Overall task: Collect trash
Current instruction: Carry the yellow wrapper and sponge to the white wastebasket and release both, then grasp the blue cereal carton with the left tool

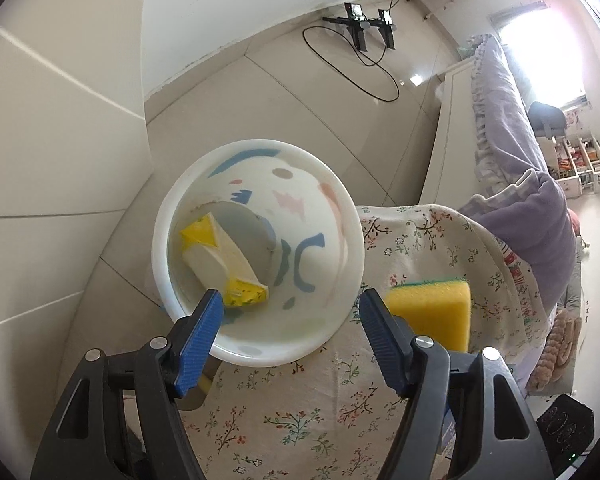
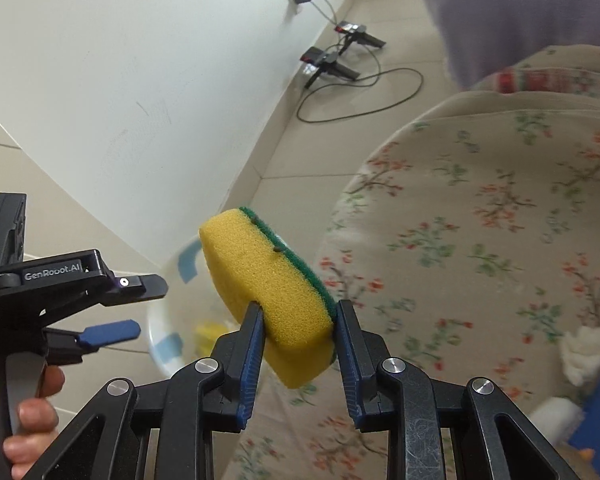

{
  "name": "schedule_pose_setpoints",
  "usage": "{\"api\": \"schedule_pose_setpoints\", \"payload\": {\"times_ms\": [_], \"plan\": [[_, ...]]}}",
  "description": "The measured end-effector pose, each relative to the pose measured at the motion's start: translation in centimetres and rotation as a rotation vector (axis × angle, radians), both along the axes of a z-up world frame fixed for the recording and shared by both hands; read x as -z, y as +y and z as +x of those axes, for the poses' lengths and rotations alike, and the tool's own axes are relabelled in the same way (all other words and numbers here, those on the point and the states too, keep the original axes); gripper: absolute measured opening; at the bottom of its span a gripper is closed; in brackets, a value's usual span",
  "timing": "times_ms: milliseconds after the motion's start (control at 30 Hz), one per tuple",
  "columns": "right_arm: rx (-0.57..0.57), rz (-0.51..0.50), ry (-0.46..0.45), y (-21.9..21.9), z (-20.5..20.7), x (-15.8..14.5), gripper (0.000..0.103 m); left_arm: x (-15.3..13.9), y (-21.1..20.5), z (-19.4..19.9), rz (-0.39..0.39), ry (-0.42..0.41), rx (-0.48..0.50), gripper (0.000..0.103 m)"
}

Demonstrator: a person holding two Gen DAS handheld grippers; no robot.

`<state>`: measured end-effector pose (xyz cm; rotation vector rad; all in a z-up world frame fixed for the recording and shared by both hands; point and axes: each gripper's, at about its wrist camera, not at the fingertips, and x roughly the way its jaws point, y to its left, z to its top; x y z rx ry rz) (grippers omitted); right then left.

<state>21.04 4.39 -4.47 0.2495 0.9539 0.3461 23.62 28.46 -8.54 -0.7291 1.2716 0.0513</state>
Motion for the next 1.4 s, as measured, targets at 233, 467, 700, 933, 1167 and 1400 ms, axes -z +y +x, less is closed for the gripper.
{"api": "schedule_pose_setpoints", "payload": {"times_ms": [233,467,700,933,1167,1400], "plan": [[-0.039,0.018,0.012,4.1,2.4,1.4,0.042,-3.8,0.0,-1.6,0.036,-0.097,-0.035,0.073],[-0.057,0.028,0.005,5.2,2.0,1.2,0.082,-5.3,-1.5,-1.9,0.086,-0.133,0.006,0.074],[-0.018,-0.025,-0.048,-0.5,-1.6,-2.3,0.082,-7.4,-6.2,-3.2,0.104,-0.179,0.123,0.074],[0.088,-0.082,-0.086,-9.7,-5.2,-6.8,0.082,-7.8,-13.6,-4.6,0.105,-0.189,0.289,0.074],[0.291,-0.086,-0.119,-20.9,-9.3,-8.2,0.084,-5.7,-20.9,-6.2,0.062,-0.122,0.438,0.074],[0.46,0.043,0.05,-29.4,-10.1,-4.2,0.084,-3.7,-27.7,-7.2,0.027,-0.082,0.554,0.074]]}}
